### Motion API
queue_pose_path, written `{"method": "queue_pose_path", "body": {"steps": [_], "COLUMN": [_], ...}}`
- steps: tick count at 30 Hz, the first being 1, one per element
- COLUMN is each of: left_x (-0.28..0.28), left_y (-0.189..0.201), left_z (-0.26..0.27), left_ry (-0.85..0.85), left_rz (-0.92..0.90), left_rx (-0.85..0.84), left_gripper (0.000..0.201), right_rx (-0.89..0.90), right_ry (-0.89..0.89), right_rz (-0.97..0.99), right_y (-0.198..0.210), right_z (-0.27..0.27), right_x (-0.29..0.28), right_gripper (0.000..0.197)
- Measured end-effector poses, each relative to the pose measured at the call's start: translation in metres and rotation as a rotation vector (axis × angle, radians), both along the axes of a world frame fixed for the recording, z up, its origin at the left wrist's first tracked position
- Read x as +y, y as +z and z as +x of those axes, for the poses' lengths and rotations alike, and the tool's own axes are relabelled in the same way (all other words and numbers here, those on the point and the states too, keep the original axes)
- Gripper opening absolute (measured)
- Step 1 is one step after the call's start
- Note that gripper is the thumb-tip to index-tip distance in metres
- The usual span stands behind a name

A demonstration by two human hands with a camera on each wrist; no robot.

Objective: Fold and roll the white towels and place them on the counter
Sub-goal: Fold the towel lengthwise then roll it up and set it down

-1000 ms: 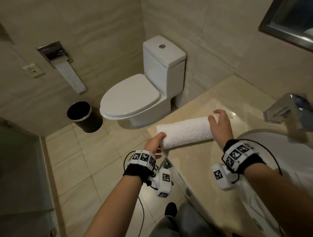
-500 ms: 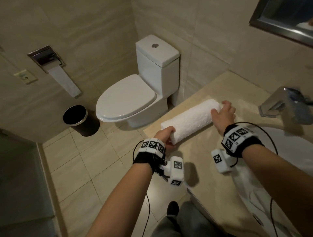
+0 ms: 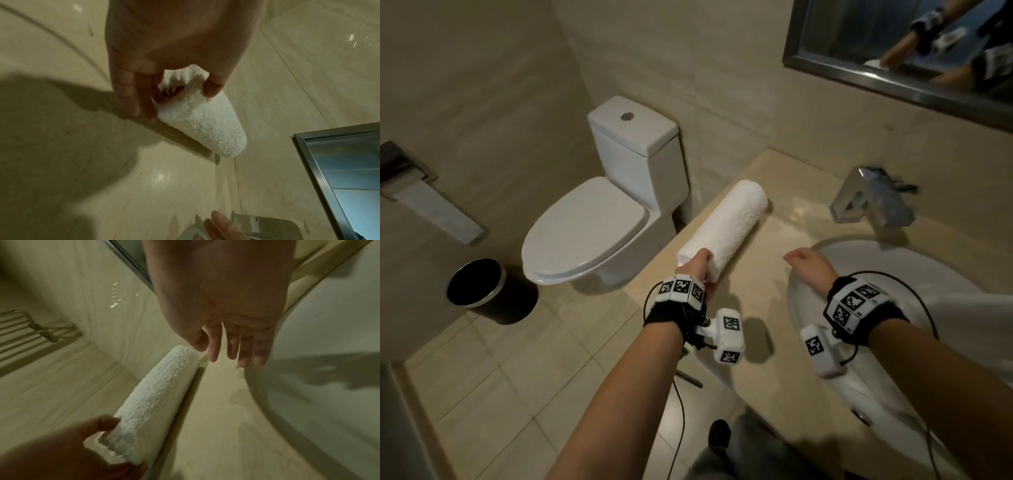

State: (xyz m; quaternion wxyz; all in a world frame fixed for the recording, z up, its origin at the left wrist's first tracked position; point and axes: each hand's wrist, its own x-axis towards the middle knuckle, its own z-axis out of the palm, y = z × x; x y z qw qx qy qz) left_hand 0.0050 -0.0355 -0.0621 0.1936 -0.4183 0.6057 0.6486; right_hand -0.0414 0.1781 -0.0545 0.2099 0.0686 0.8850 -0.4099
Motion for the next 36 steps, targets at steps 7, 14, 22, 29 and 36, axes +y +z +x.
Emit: {"method": "queue_pose_path", "body": {"steps": [7,14,22,29,36], "left_x": [0.014,0.036,0.073,0.121,0.206], "left_y": [0.034,0.034,0.047,0.065,0.076], "left_z": [0.023,0.038,0.036,0.029,0.039], "left_ry": [0.008,0.003,-0.197,-0.323,-0.479], "left_rz": [0.003,0.11,0.111,0.032,0.033], "left_rx": [-0.099,-0.119,-0.087,-0.004,0.019], "left_gripper": [0.056,0.041,0.019,0.024,0.023], "right_rx": [-0.054,-0.106,-0.101,0.022,-0.314], "right_ry": [-0.102,-0.148,-0.225,-0.174,0.085], "right_rz": [-0.076,-0.085,-0.162,-0.061,0.331], "right_y": [0.002,0.004,0.015,0.031,0.034], "right_z": [0.012,0.036,0.053,0.066,0.119], "right_x": [0.02,0.035,0.06,0.108,0.196], "right_gripper": [0.025,0.03,0.018,0.018,0.035]}}
